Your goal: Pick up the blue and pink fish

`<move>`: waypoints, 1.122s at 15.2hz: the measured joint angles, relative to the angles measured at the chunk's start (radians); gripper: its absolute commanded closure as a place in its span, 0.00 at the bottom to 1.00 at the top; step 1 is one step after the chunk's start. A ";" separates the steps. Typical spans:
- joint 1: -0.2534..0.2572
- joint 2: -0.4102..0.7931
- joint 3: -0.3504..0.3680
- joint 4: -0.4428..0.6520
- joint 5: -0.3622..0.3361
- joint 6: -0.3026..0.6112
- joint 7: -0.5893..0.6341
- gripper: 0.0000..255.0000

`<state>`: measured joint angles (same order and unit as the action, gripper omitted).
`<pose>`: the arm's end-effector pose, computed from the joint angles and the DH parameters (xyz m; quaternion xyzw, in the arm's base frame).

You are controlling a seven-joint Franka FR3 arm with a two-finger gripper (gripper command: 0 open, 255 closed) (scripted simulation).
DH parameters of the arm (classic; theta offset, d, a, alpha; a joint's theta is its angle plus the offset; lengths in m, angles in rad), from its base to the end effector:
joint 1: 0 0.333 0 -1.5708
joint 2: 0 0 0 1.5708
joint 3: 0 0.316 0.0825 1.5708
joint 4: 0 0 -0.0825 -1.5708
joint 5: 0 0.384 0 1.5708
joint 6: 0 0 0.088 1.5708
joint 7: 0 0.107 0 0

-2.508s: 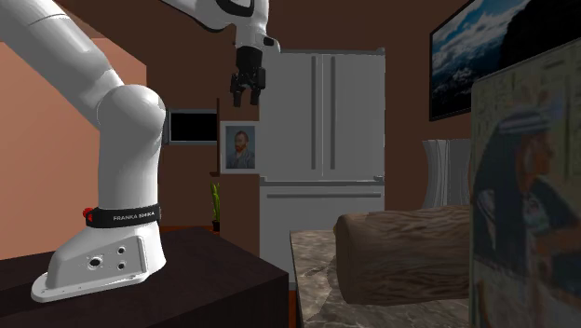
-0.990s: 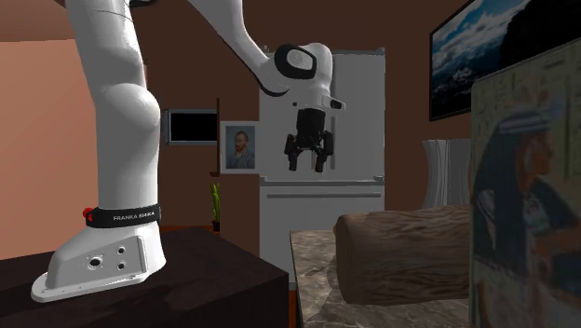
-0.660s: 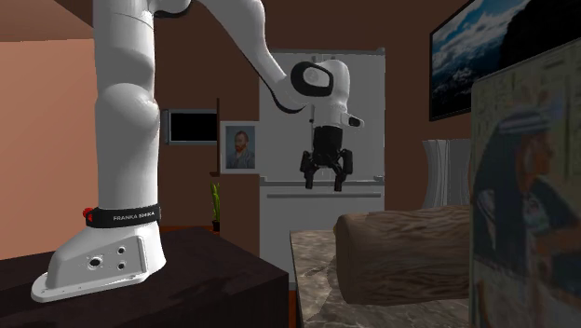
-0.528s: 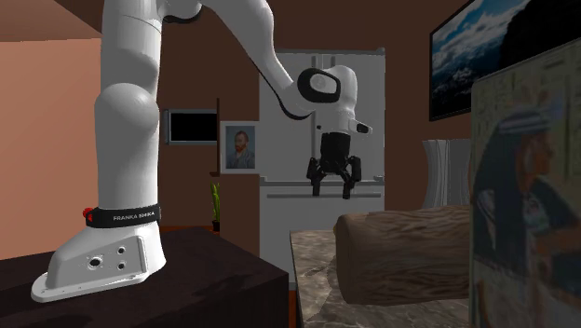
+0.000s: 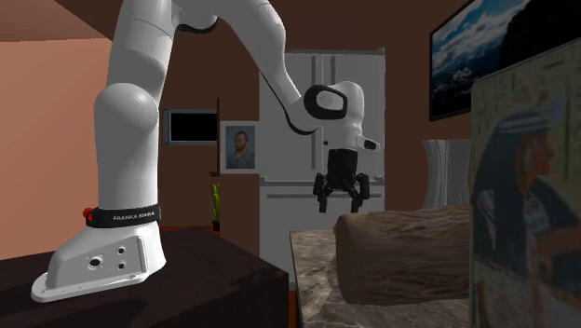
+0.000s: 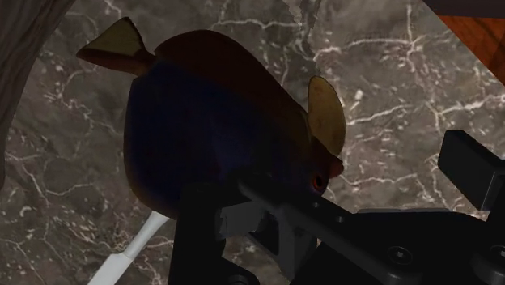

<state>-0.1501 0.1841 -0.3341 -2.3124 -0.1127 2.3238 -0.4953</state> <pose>0.4451 -0.2386 0.2562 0.9932 0.0474 -0.1045 0.0213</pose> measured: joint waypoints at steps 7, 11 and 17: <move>-0.005 0.031 0.002 -0.006 0.009 0.037 -0.006 1.00; -0.005 0.031 0.002 -0.007 0.010 0.037 -0.006 1.00; -0.001 -0.004 -0.002 -0.004 -0.002 0.001 -0.002 1.00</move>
<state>-0.1515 0.1796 -0.3362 -2.3166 -0.1149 2.3244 -0.4973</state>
